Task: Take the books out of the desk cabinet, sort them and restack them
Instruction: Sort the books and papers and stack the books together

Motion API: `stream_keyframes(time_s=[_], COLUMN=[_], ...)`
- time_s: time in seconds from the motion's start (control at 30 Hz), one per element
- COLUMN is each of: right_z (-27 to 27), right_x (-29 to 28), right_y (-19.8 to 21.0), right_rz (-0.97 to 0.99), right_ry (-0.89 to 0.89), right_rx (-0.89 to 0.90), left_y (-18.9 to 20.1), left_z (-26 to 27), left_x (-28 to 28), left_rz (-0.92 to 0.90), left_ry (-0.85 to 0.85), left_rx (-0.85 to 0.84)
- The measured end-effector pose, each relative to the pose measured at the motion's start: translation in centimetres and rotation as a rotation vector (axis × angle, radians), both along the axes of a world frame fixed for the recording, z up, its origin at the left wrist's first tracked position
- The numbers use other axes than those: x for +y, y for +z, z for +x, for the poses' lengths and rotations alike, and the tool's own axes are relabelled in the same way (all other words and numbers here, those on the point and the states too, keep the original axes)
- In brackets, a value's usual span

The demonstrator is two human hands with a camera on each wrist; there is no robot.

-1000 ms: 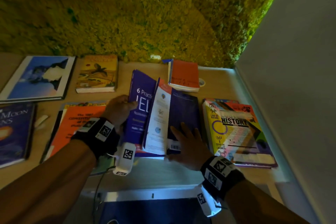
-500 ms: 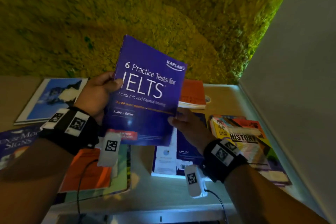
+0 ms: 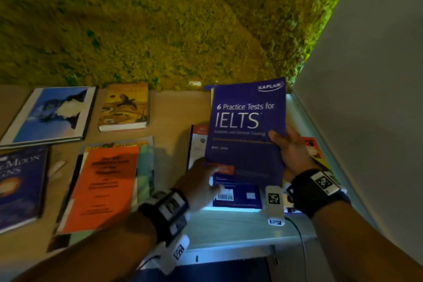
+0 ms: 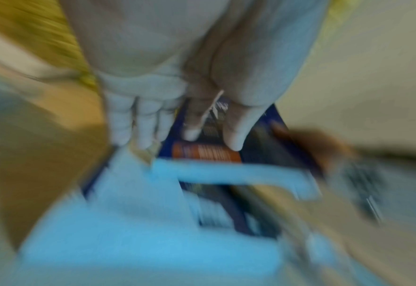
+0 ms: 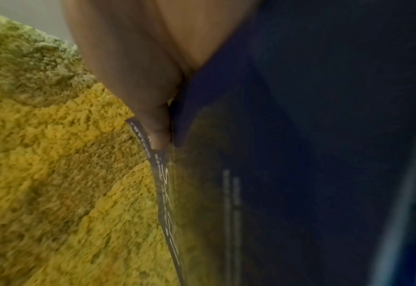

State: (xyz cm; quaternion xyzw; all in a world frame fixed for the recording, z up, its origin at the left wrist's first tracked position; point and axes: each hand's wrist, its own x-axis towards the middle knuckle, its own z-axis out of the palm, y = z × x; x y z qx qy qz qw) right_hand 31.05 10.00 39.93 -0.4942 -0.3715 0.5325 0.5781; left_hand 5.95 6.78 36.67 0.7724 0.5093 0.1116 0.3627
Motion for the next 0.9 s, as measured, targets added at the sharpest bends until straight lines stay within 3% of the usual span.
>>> stream_keyframes(time_s=[0.1, 0.23, 0.37, 0.63, 0.8, 0.9], right_z=[2.1, 3.5, 3.9, 5.3, 5.9, 6.5], right_x=[-0.3, -0.5, -0.4, -0.4, -0.2, -0.3], right_y=[-0.4, -0.7, -1.7, -4.5, -3.4, -2.5], right_rz=[0.011, 0.031, -0.008, -0.176, -0.131, -0.099], right_ry=[-0.093, -0.198, -0.246, -0.341, -0.356, -0.355], right_rx=[0.016, 0.016, 0.023, 0.069, 0.094, 0.148], left_y=[-2.6, -2.2, -3.0, -4.8, -3.6, -3.2], left_z=[3.6, 6.1, 8.6, 9.3, 9.1, 7.2], left_x=[-1.0, -0.9, -1.7, -1.9, -1.5, -1.4], left_rz=[0.279, 0.396, 0.364, 0.402, 0.408, 0.485], left_ry=[-0.120, -0.206, -0.410, -0.379, -0.506, -0.501], left_rx=[0.293, 0.285, 0.431, 0.510, 0.582, 0.482])
